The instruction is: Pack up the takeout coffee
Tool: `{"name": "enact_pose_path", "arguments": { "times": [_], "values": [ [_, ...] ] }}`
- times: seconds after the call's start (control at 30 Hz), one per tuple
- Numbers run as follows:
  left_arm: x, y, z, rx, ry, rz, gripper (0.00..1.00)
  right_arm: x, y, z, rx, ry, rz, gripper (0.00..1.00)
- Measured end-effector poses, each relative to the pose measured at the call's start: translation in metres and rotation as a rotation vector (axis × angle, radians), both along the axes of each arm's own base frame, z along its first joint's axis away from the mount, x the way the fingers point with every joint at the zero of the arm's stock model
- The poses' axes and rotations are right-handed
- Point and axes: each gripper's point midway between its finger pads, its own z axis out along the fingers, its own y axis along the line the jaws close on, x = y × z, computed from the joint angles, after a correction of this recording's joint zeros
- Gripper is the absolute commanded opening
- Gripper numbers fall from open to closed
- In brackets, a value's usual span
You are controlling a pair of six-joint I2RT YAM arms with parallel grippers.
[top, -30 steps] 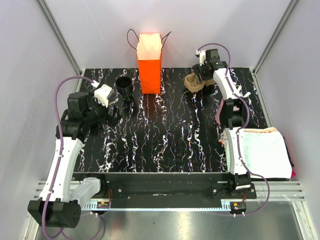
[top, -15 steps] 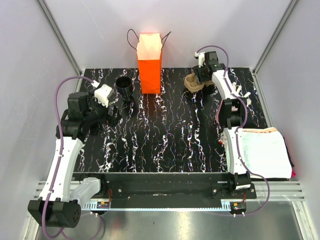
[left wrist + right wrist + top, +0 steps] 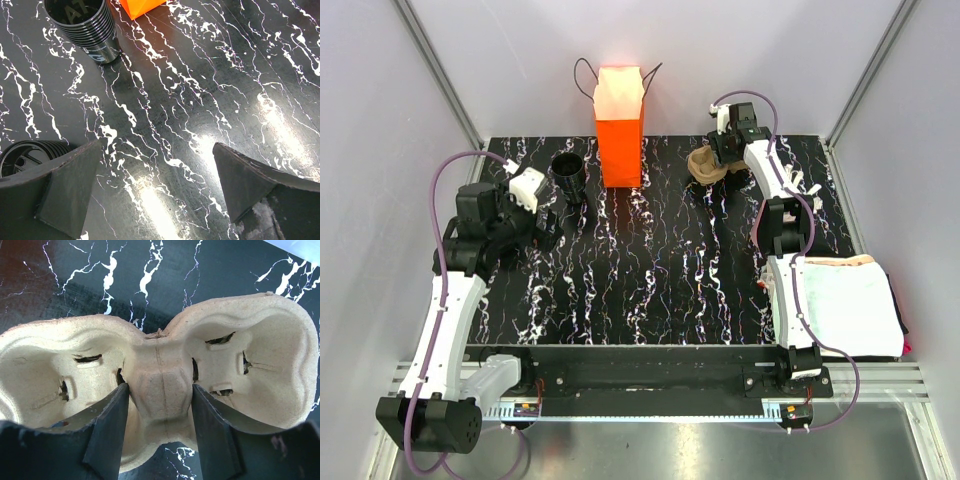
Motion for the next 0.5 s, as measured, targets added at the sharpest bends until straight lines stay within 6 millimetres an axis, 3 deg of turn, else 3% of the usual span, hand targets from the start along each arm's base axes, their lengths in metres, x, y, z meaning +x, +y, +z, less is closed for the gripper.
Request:
{"name": "enact_pose_path", "arguments": {
  "times": [0.5],
  "values": [
    [0.0008, 0.0000, 0.0007, 0.000, -0.004, 0.000, 0.99, 0.0031, -0.0003, 0.0021, 0.007, -0.014, -0.008, 0.49]
  ]
}}
